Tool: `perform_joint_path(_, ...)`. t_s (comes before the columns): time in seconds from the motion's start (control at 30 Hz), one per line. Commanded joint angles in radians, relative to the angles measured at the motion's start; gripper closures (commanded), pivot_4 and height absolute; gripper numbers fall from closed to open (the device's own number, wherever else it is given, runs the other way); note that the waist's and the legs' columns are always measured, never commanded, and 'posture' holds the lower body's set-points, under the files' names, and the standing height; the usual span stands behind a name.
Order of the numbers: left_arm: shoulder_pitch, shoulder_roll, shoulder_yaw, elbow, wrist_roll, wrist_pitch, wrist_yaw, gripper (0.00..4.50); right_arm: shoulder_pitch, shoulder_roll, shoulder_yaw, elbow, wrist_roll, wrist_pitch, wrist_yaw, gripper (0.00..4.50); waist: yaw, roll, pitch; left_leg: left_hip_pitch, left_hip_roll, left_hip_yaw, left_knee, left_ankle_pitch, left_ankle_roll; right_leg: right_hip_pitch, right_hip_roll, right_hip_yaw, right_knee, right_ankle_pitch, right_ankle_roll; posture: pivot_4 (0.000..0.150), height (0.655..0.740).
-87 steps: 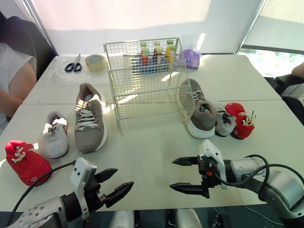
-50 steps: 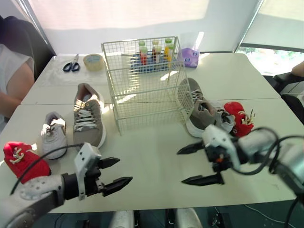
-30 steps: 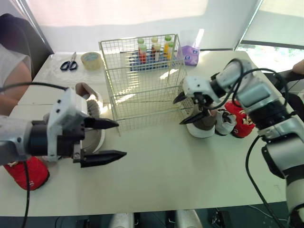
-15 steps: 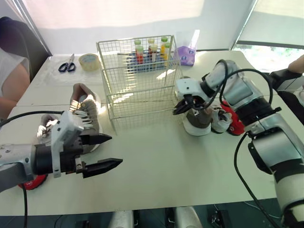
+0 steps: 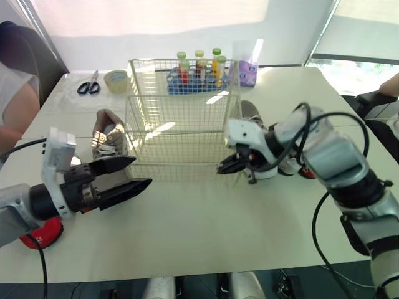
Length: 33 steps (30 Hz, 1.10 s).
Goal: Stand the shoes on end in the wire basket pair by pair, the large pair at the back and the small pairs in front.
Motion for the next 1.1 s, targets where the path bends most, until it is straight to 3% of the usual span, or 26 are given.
perform_joint_path(0.03,-0.006,-0.008,-0.002,0.0,0.017,-0.028,-0.02,0.0,-0.001,0.025,-0.051,-0.045,0.032,-0.011,-0.075,4.45,-0.001,0.0,0.0,0.001,0.0,0.0,0.0,0.0,0.0,0.0,0.0,0.0,0.0,0.0,0.0,0.15,0.74)
perform_joint_path(0.17,-0.004,-0.019,-0.017,0.0,0.035,-0.037,-0.033,0.0,0.019,0.027,-0.081,-0.072,0.095,-0.016,-0.1,3.15,0.002,0.0,0.0,0.001,0.001,-0.001,0.0,0.0,0.0,0.001,0.002,0.0,0.001,0.0,0.0,0.15,0.74)
perform_joint_path(0.27,-0.011,-0.025,-0.031,0.002,0.048,-0.043,-0.047,0.0,-0.015,0.018,-0.158,-0.066,0.177,0.03,-0.098,1.63,0.002,0.0,0.0,0.001,0.0,-0.001,0.0,0.0,0.0,0.001,0.001,0.0,0.001,0.0,0.0,0.15,0.74)
perform_joint_path(0.4,-0.04,-0.039,-0.069,0.006,0.068,-0.056,-0.052,0.0,-0.082,-0.017,-0.333,0.02,0.29,0.027,-0.09,1.63,0.003,-0.001,0.0,0.001,0.0,-0.001,0.0,0.0,0.0,0.001,0.001,0.0,0.001,0.0,0.0,0.15,0.74)
perform_joint_path(0.5,-0.158,-0.127,-0.132,0.021,0.126,-0.132,0.069,0.0,-0.175,-0.013,-0.551,0.172,0.378,0.072,-0.176,1.63,0.008,0.0,0.0,0.002,0.0,-0.001,0.001,0.0,0.001,0.003,0.001,0.0,0.0,0.0,-0.001,0.15,0.74)
perform_joint_path(0.57,-0.262,-0.221,-0.192,0.022,0.13,-0.172,0.19,0.0,-0.153,0.009,-0.695,0.226,0.358,0.044,-0.33,1.63,0.018,-0.004,-0.002,0.003,0.0,-0.002,0.001,0.0,0.001,0.004,0.001,0.0,0.0,0.001,-0.001,0.15,0.74)
perform_joint_path(0.67,-0.307,-0.285,-0.283,-0.028,0.101,-0.159,0.262,0.0,-0.02,0.132,-0.888,0.142,0.377,0.05,-0.541,0.32,0.024,-0.011,-0.007,0.008,0.0,-0.002,0.0,-0.001,0.003,0.01,0.001,0.001,-0.001,0.002,0.002,0.15,0.74)
perform_joint_path(0.7,-0.312,-0.297,-0.316,-0.049,0.097,-0.15,0.281,0.0,0.065,0.158,-0.909,0.079,0.375,0.036,-0.573,0.08,0.025,-0.012,-0.008,0.01,0.0,-0.001,0.0,-0.001,0.003,0.012,0.001,0.001,-0.001,0.002,0.002,0.15,0.74)
perform_joint_path(0.83,-0.325,-0.296,-0.413,-0.12,0.079,-0.126,0.318,0.0,0.303,0.29,-0.987,-0.102,0.328,-0.018,-0.8,0.08,0.025,-0.006,-0.005,0.012,-0.001,0.001,-0.001,-0.002,0.004,0.013,-0.002,0.003,-0.001,0.002,0.003,0.15,0.74)
perform_joint_path(0.93,-0.319,-0.276,-0.446,-0.139,0.041,-0.111,0.316,0.0,0.49,0.368,-0.932,-0.248,0.32,-0.017,-0.889,0.08,0.025,-0.004,-0.005,0.012,0.0,0.001,-0.001,-0.002,0.004,0.012,0.0,0.003,0.001,0.002,0.003,0.15,0.74)
perform_joint_path(1.1,-0.264,-0.191,-0.493,-0.188,0.105,-0.089,0.214,0.0,0.647,0.457,-0.819,-0.328,0.312,-0.057,-0.98,0.08,0.014,-0.002,-0.005,0.014,0.002,0.0,-0.002,-0.001,0.002,0.012,0.004,0.003,0.0,0.0,0.0,0.15,0.74)
